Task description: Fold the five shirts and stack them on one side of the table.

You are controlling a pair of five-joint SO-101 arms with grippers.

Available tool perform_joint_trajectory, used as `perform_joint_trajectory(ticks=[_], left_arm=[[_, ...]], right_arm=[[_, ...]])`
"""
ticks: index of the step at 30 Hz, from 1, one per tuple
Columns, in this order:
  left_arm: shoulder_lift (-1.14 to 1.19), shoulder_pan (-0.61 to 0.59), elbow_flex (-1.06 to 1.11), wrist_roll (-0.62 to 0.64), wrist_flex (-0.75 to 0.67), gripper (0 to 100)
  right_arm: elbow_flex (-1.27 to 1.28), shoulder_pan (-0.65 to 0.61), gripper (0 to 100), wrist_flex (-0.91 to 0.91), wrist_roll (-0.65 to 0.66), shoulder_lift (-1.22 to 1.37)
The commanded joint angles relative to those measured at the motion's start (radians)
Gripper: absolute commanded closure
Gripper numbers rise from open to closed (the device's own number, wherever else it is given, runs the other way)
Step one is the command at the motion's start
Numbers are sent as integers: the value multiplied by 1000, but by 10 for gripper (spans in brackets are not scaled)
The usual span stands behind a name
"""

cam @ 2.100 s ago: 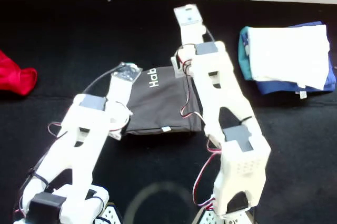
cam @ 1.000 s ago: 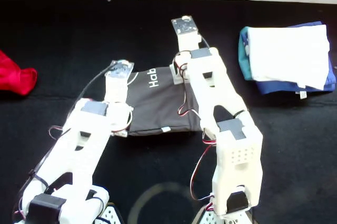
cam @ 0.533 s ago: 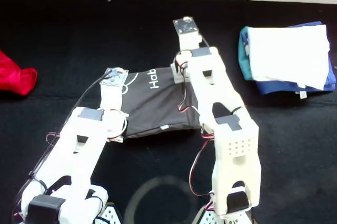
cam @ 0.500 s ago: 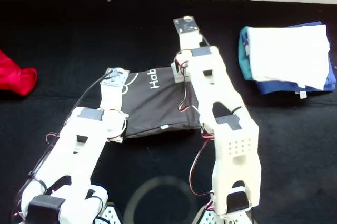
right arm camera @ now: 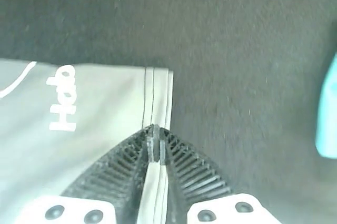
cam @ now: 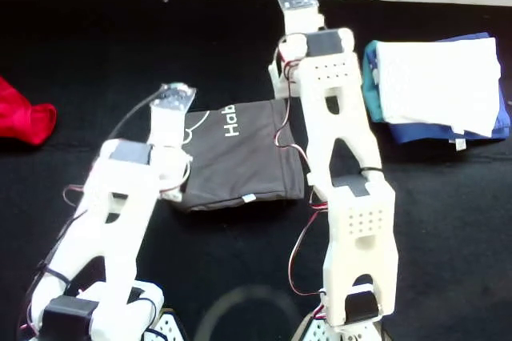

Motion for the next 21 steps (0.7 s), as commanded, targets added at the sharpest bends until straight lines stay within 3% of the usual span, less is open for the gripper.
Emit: perform_joint_trajectory(ticks=[1, 9, 13, 21], left_arm=[[-31, -27, -131, -6, 52, 992], [-22, -214, -231, -12, 46, 992], [-19, -239, -274, -14, 38, 992], [-19, -231, -283, -12, -54, 992]], right_arm=[[-145, 10, 992, 105, -32, -7], [-375, 10, 992, 157, -38, -8], [-367, 18, 993, 159, -97, -56], [85, -25, 993, 157, -100, -515]])
